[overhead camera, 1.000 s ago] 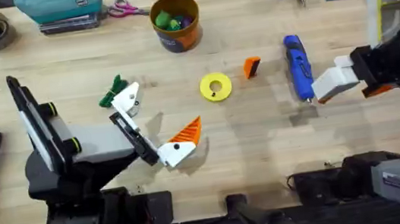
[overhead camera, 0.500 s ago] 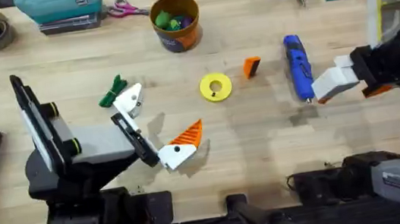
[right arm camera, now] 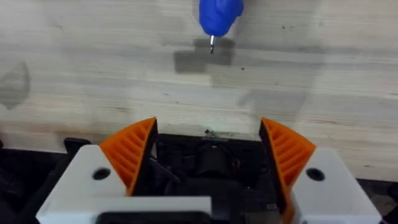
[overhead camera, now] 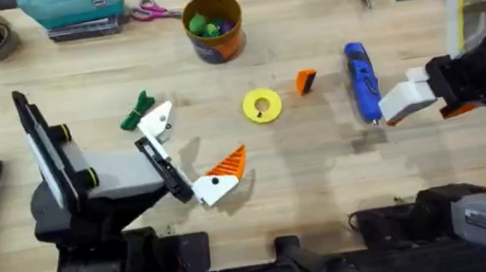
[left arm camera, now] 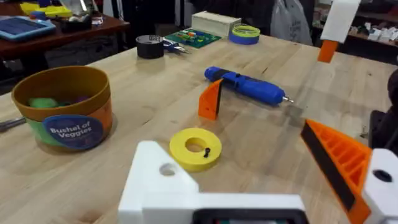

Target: Pick up the gripper from the table and insert it into the empty holder that is missing its gripper. Then pick up a screw, insert it into the mounting hole, and use the screwdriver to tighten it. Finally, clean up the table by picking up the vegetable and placing it into the bucket.

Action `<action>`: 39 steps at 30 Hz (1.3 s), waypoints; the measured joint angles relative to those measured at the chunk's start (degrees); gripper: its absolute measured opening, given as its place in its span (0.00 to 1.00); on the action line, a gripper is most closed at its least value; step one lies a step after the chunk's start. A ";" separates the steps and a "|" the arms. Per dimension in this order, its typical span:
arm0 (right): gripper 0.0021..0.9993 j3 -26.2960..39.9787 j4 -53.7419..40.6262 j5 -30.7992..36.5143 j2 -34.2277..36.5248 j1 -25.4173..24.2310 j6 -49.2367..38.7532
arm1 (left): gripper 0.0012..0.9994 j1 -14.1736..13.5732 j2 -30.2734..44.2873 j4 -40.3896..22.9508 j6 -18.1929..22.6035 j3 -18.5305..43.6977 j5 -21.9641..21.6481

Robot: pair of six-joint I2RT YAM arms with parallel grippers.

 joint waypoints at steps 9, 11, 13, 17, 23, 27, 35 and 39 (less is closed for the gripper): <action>1.00 0.02 0.00 0.48 0.00 0.00 0.00 | 0.99 0.00 0.00 0.00 0.00 0.00 0.00; 1.00 0.00 0.00 0.48 0.00 0.00 0.00 | 0.99 0.00 0.00 0.00 0.00 0.00 0.00; 1.00 0.00 0.00 0.48 0.00 0.00 0.00 | 0.99 0.00 0.00 0.00 0.00 0.00 0.00; 1.00 0.00 0.11 0.48 0.00 0.00 0.00 | 0.98 0.00 0.02 0.00 0.00 0.00 0.00; 1.00 0.00 3.26 -1.05 0.00 0.00 0.02 | 0.99 0.00 0.00 0.00 0.00 0.00 0.00; 1.00 0.02 5.88 -6.63 0.00 0.00 0.02 | 0.99 0.00 0.02 0.00 0.00 0.00 0.02; 1.00 0.02 17.38 -9.98 0.01 0.96 0.27 | 0.99 0.00 0.01 0.00 0.00 0.00 0.02; 1.00 0.04 21.97 -5.99 0.00 5.38 2.56 | 0.99 0.00 0.02 0.00 0.00 0.00 0.02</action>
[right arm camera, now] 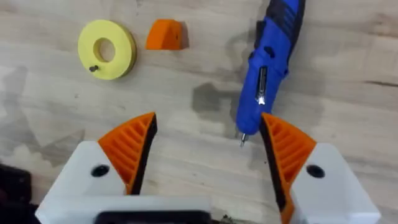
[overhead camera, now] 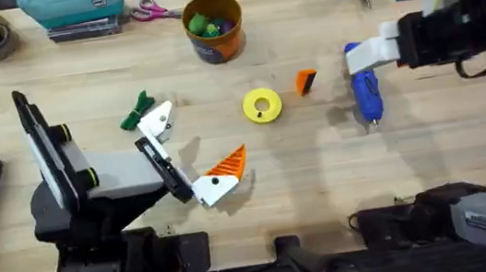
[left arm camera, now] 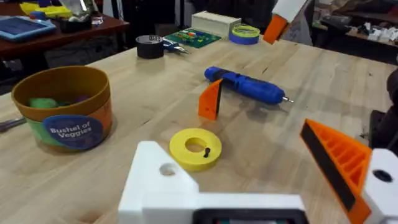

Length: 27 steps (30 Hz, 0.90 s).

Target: Pick up the gripper from the table and insert it into the empty holder that is missing its gripper. Then pick up a screw, insert it into the mounting hole, and use the screwdriver to tighten it. Finally, clean up the table by picking up the vegetable and placing it into the bucket.

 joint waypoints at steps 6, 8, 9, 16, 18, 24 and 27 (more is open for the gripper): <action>1.00 9.30 -3.82 7.08 3.65 9.78 3.30 | 0.99 0.00 -0.02 0.00 0.00 0.00 0.00; 1.00 12.68 -5.71 7.45 6.18 10.56 3.56 | 0.99 0.00 -0.02 -0.01 0.00 0.00 0.00; 1.00 14.46 -6.62 7.58 7.72 10.89 3.76 | 0.99 0.00 -0.02 0.00 0.00 0.00 0.00; 1.00 22.70 -9.62 8.00 17.06 12.92 6.53 | 0.99 0.00 -0.01 -0.01 0.00 0.00 0.09; 1.00 23.36 -9.55 8.00 18.62 13.48 8.37 | 0.99 -0.02 -0.02 -0.02 0.00 0.00 0.17; 1.00 23.51 -9.57 8.84 21.81 16.39 15.31 | 0.99 0.00 -0.01 -0.02 0.00 0.00 0.20; 1.00 22.86 -8.62 10.59 21.74 17.29 15.97 | 0.99 0.00 0.00 -0.02 0.00 0.00 0.21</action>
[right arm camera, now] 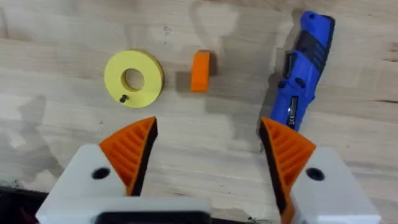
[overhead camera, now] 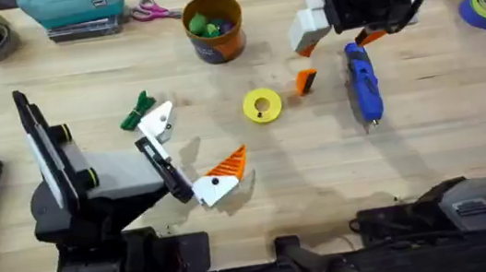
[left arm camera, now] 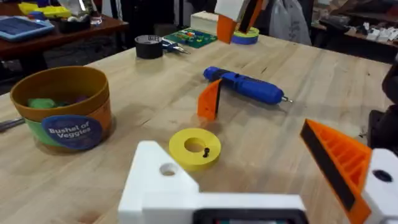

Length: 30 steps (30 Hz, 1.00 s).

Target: Pick up the gripper from the table and insert it into the empty holder that is missing its gripper. Then pick up a screw, insert it into the mounting hole, and use the screwdriver to tighten it. Finally, clean up the table by picking up the vegetable and placing it into the bucket.

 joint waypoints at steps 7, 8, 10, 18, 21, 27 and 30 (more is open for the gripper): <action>1.00 -7.22 5.39 1.33 0.07 0.09 -0.32 | 0.99 0.00 -0.01 0.00 0.00 0.00 0.03; 1.00 -8.26 6.11 1.47 0.08 0.09 -0.42 | 0.99 0.00 -0.02 0.00 0.00 0.00 0.06; 1.00 -9.76 7.41 1.48 0.08 0.09 -0.51 | 0.99 0.00 -0.01 0.00 0.00 0.00 0.19; 1.00 -12.61 11.31 1.45 0.14 1.12 -2.11 | 0.99 0.00 0.00 -0.02 0.00 0.00 0.21; 1.00 -12.63 12.83 0.80 0.85 1.38 -3.57 | 0.99 0.00 -0.02 0.00 0.00 0.00 0.23; 0.99 -12.63 14.31 0.12 5.23 1.27 -5.06 | 0.99 0.00 0.00 -0.02 0.00 0.00 0.23; 0.98 -12.63 15.00 0.07 6.91 0.99 -5.26 | 0.99 0.00 0.00 -0.02 0.00 0.00 0.23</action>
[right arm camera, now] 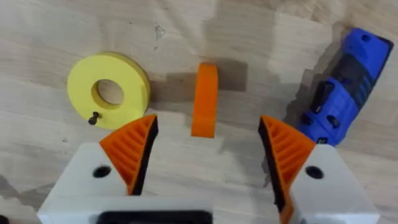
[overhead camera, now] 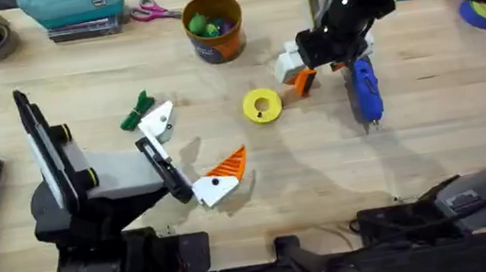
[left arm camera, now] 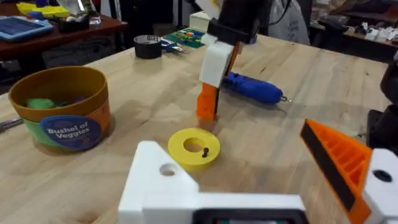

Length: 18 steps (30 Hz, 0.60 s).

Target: Pick up the gripper from the table and insert it into the empty holder that is missing its gripper. Then pick up a screw, insert it into the mounting hole, and use the screwdriver to tighten it. Finally, clean up the table by picking up the vegetable and placing it into the bucket.

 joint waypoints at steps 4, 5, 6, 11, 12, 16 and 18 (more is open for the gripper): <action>0.97 0.00 0.44 -0.02 1.58 -0.25 0.02 | 0.99 0.00 0.00 0.00 0.00 0.00 0.00; 0.97 0.00 0.64 -0.07 1.85 -0.32 0.01 | 0.99 0.00 -0.01 0.00 0.00 0.00 0.02; 0.96 0.00 0.79 -0.15 2.06 -0.48 0.01 | 0.99 0.00 -0.01 0.01 0.00 0.00 0.01; 0.83 0.00 2.50 -1.48 2.17 -0.95 0.02 | 0.99 0.00 0.00 0.00 0.00 0.00 0.07; 0.81 0.00 2.48 -1.71 2.17 -1.07 0.02 | 0.99 0.00 -0.02 0.00 0.00 0.00 0.15; 0.73 0.00 2.34 -2.16 2.17 -1.14 0.02 | 0.99 -0.01 0.00 0.00 0.00 0.00 0.17; 0.70 0.00 2.34 -2.34 2.15 -1.16 0.02 | 0.99 0.00 -0.01 0.00 0.00 0.00 0.17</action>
